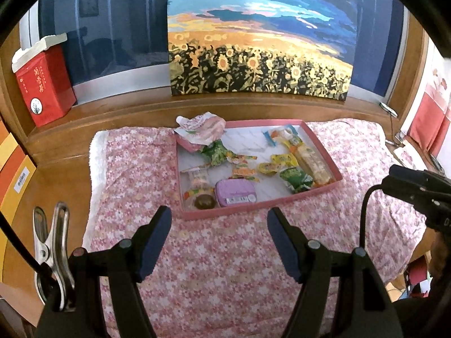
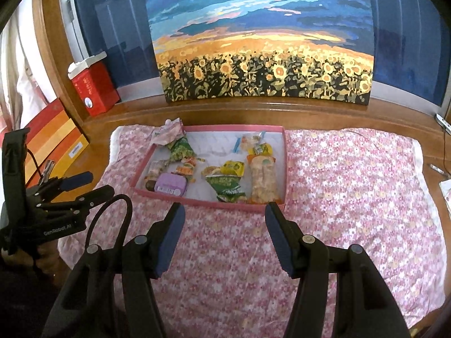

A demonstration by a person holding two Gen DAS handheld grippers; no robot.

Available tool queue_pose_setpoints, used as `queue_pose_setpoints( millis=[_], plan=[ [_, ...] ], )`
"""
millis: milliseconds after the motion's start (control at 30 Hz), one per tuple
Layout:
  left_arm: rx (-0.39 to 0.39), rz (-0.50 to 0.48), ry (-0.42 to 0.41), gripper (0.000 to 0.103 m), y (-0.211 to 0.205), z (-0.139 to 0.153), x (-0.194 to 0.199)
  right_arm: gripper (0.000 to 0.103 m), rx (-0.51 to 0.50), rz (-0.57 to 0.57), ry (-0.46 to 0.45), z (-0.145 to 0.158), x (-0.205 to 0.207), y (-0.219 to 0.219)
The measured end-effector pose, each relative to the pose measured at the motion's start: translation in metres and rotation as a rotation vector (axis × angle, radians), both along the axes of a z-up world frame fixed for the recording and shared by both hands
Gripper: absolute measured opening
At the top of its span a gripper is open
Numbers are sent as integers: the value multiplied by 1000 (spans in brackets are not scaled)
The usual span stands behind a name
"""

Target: Organize snacks

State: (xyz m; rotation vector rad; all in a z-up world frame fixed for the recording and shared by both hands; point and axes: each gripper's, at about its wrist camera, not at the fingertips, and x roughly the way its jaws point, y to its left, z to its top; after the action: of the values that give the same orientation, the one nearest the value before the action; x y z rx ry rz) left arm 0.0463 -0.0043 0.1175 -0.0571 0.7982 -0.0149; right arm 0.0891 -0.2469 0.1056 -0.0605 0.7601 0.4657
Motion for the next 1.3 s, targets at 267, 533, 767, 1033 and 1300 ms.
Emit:
queue_pose_setpoints(
  millis=[267, 533, 767, 1033, 1300],
  plan=[
    [10, -6, 7, 74, -5, 0, -5, 60, -1, 0, 4, 0, -8, 0],
    [8, 4, 0, 78, 0, 1, -7, 60, -2, 2, 3, 0, -12, 1],
    [16, 6, -5, 78, 1, 1, -9, 60, -10, 17, 5, 0, -14, 9],
    [16, 16, 3, 78, 3, 0, -11, 60, -8, 21, 18, -4, -13, 11],
    [20, 6, 11, 78, -1, -2, -13, 60, -8, 15, 25, -7, -15, 11]
  ],
)
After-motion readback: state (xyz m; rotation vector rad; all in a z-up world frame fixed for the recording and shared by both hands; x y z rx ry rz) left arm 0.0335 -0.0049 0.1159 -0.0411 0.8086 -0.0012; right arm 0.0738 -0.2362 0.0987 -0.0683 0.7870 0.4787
